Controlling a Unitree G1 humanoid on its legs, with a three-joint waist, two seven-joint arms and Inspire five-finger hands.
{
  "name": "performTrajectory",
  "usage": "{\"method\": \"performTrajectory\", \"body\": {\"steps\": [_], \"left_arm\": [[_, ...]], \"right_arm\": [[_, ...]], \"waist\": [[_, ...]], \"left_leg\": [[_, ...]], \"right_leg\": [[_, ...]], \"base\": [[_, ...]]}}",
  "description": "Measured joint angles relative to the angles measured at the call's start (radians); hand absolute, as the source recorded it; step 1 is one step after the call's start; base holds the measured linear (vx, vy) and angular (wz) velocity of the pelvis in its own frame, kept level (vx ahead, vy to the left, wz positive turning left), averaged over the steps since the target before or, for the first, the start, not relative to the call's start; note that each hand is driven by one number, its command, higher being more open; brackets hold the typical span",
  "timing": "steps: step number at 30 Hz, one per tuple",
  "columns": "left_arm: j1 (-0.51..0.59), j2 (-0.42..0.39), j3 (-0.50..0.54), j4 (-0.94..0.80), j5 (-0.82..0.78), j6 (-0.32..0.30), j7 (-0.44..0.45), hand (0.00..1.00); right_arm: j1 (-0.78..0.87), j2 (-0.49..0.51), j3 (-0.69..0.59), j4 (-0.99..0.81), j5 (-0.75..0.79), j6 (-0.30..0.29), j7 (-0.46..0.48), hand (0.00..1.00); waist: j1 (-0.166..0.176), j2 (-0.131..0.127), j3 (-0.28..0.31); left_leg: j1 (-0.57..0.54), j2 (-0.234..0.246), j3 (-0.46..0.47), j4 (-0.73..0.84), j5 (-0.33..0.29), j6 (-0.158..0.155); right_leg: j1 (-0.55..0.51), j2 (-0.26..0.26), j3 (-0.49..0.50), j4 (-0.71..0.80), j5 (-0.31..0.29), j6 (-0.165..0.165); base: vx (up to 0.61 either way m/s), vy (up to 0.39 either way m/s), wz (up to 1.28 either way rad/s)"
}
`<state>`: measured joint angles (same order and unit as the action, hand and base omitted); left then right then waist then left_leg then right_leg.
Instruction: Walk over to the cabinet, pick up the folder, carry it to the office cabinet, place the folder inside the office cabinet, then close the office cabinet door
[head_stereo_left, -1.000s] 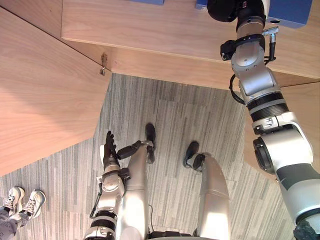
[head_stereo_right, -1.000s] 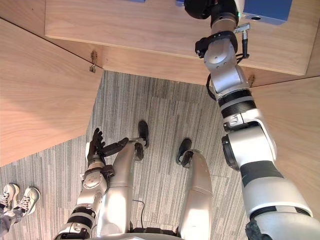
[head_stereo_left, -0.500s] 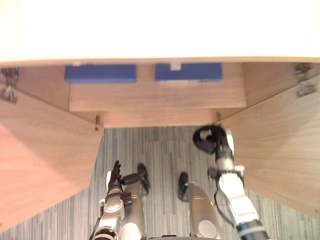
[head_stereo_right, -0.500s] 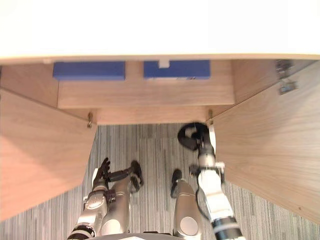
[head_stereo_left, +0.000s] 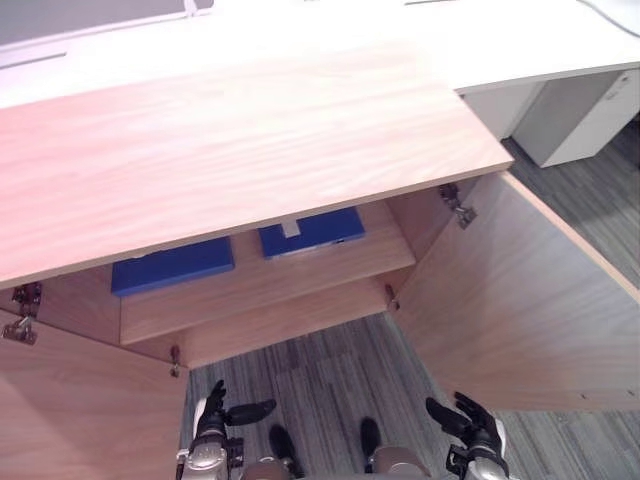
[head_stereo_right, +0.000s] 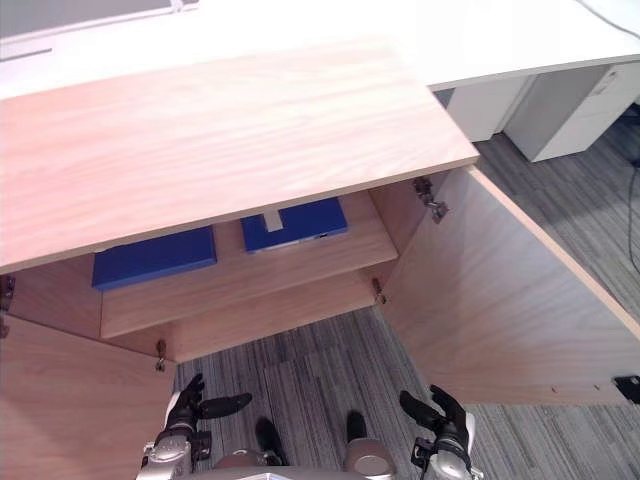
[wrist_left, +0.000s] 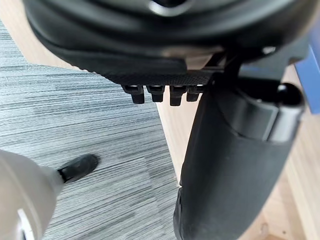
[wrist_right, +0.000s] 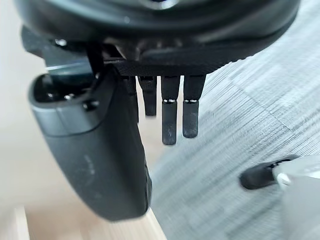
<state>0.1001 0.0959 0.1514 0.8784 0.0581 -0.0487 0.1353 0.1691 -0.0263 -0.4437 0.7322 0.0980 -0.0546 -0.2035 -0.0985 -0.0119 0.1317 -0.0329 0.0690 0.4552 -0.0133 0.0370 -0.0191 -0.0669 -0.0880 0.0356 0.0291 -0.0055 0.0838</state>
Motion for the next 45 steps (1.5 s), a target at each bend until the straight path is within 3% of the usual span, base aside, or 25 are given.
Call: {"method": "performTrajectory", "body": {"steps": [6,9,12,15,19,25,29,32,34,37,41,45], "left_arm": [[0.078,0.001,0.001,0.012,0.005,0.001,-0.011,1.00],[0.084,0.010,0.003,0.042,0.015,0.001,-0.015,1.00],[0.089,0.010,-0.006,0.062,0.021,-0.009,-0.030,1.00],[0.091,0.011,-0.033,0.069,0.022,-0.014,-0.034,1.00],[0.087,0.011,-0.077,0.067,0.021,-0.033,-0.052,1.00],[0.074,0.018,-0.110,0.048,0.021,-0.057,-0.054,1.00],[0.067,0.013,-0.115,0.027,0.022,-0.061,-0.054,1.00],[0.059,0.006,-0.111,0.024,0.033,-0.063,-0.054,1.00],[0.057,0.001,-0.100,0.027,0.048,-0.059,-0.053,1.00],[0.054,-0.009,-0.060,0.028,0.064,-0.049,-0.049,1.00],[0.031,-0.008,-0.058,0.038,0.095,-0.038,-0.049,1.00],[0.000,-0.006,-0.061,0.071,0.109,-0.026,-0.049,1.00]], "right_arm": [[-0.025,-0.077,-0.207,-0.141,0.080,0.000,-0.047,1.00],[-0.073,-0.150,-0.257,-0.163,0.107,-0.001,-0.063,1.00],[-0.153,-0.260,-0.250,-0.166,0.118,-0.009,-0.067,1.00],[-0.232,-0.376,-0.159,-0.155,0.129,-0.013,-0.053,1.00],[-0.357,-0.531,0.071,-0.088,0.137,-0.021,0.022,1.00],[-0.406,-0.592,0.209,-0.050,0.134,-0.023,0.075,1.00],[-0.397,-0.594,0.228,-0.068,0.131,-0.023,0.076,1.00],[-0.293,-0.572,0.212,-0.212,0.105,-0.021,0.069,1.00],[-0.191,-0.491,0.162,-0.388,0.088,-0.019,0.062,1.00],[-0.036,-0.286,0.132,-0.677,0.062,-0.023,0.050,1.00],[0.217,-0.122,0.256,-0.931,0.057,-0.032,0.065,1.00],[0.414,-0.111,0.406,-1.023,0.057,-0.050,0.119,1.00]], "waist": [[-0.011,0.013,-0.011],[-0.028,0.022,-0.009],[-0.038,0.048,0.005],[-0.041,0.074,0.023],[-0.040,0.102,0.046],[-0.044,0.104,0.072],[-0.051,0.102,0.074],[-0.054,0.100,0.075],[-0.062,0.089,0.082],[-0.091,0.073,0.091],[-0.109,0.029,0.103],[-0.115,-0.010,0.096]], "left_leg": [[0.046,-0.032,0.086,-0.056,-0.006,-0.008],[0.051,-0.041,0.123,-0.056,-0.015,-0.005],[0.051,-0.049,0.165,-0.045,-0.031,0.000],[0.038,-0.052,0.185,-0.014,-0.054,0.002],[0.008,-0.050,0.182,0.030,-0.084,0.012],[-0.001,-0.036,0.183,0.061,-0.109,0.005],[-0.001,-0.034,0.182,0.061,-0.111,0.002],[-0.001,-0.031,0.179,0.062,-0.111,0.001],[-0.001,-0.026,0.179,0.062,-0.113,0.000],[0.000,-0.013,0.184,0.074,-0.116,-0.004],[0.000,0.006,0.188,0.100,-0.133,-0.018],[0.000,0.027,0.193,0.149,-0.157,-0.021]], "right_leg": [[-0.024,-0.006,0.104,-0.018,0.022,0.004],[-0.040,-0.010,0.142,-0.019,0.033,0.012],[-0.059,-0.013,0.198,-0.031,0.053,0.027],[-0.079,-0.016,0.246,-0.048,0.070,0.032],[-0.117,-0.013,0.310,-0.058,0.095,0.045],[-0.125,-0.003,0.326,-0.064,0.102,0.045],[-0.127,0.000,0.326,-0.064,0.103,0.046],[-0.127,0.003,0.325,-0.064,0.103,0.046],[-0.124,0.008,0.329,-0.064,0.104,0.046],[-0.123,0.018,0.338,-0.064,0.110,0.045],[-0.118,0.028,0.348,-0.063,0.117,0.043],[-0.107,0.037,0.357,-0.057,0.119,0.041]], "base": [[-0.06,0.043,-0.48],[-0.02,0.020,-0.41],[-0.01,0.003,-0.52],[0.00,-0.016,-0.53],[0.04,-0.053,-0.45],[0.03,-0.079,-0.14],[0.01,-0.062,-0.04],[-0.01,-0.067,-0.02],[0.00,-0.070,-0.05],[-0.01,-0.074,-0.09],[-0.04,-0.074,-0.09],[-0.03,-0.040,-0.09]]}}
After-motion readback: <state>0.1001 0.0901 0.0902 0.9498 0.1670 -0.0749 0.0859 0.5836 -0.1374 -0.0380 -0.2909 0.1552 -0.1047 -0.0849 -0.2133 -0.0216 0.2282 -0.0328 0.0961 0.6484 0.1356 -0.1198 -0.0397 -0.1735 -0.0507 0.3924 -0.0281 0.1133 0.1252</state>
